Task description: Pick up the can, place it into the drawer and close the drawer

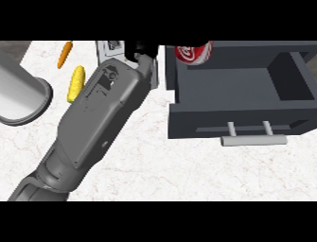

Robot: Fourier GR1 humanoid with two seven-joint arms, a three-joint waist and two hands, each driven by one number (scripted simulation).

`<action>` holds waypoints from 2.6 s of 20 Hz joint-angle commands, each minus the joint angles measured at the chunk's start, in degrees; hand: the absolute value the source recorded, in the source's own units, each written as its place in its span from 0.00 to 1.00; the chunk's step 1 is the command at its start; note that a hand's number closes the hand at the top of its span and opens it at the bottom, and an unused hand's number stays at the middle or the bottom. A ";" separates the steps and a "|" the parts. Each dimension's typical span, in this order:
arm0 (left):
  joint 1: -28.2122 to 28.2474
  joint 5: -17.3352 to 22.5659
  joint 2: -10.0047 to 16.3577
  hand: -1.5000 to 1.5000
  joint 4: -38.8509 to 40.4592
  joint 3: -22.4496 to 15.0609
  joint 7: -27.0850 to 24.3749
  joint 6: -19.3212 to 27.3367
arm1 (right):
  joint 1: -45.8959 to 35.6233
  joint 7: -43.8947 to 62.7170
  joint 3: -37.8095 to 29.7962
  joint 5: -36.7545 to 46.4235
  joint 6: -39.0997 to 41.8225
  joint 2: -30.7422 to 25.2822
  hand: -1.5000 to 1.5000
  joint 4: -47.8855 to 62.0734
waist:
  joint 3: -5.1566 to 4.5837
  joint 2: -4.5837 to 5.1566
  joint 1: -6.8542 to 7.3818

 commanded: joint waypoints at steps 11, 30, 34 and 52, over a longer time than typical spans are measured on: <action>-10.71 14.62 0.00 1.00 17.13 -9.50 -9.38 4.65 | -2.19 2.03 1.44 0.31 -2.34 -0.93 0.00 -1.74 | 0.02 0.41 -1.79; -16.65 27.15 0.00 1.00 28.66 -21.25 -12.52 7.70 | -5.90 7.03 1.60 -0.31 -5.92 -3.65 0.00 -3.92 | 0.04 0.68 -2.64; -17.46 29.68 0.00 0.00 30.60 -22.89 -12.79 10.98 | -4.12 2.77 1.92 -0.96 -1.30 -1.25 0.00 -0.61 | 0.13 0.88 -3.83; -16.85 37.61 0.00 0.00 30.78 -26.17 -19.33 14.12 | -7.79 -2.79 -0.93 6.20 1.30 -4.43 0.00 -2.90 | 0.12 1.08 -4.32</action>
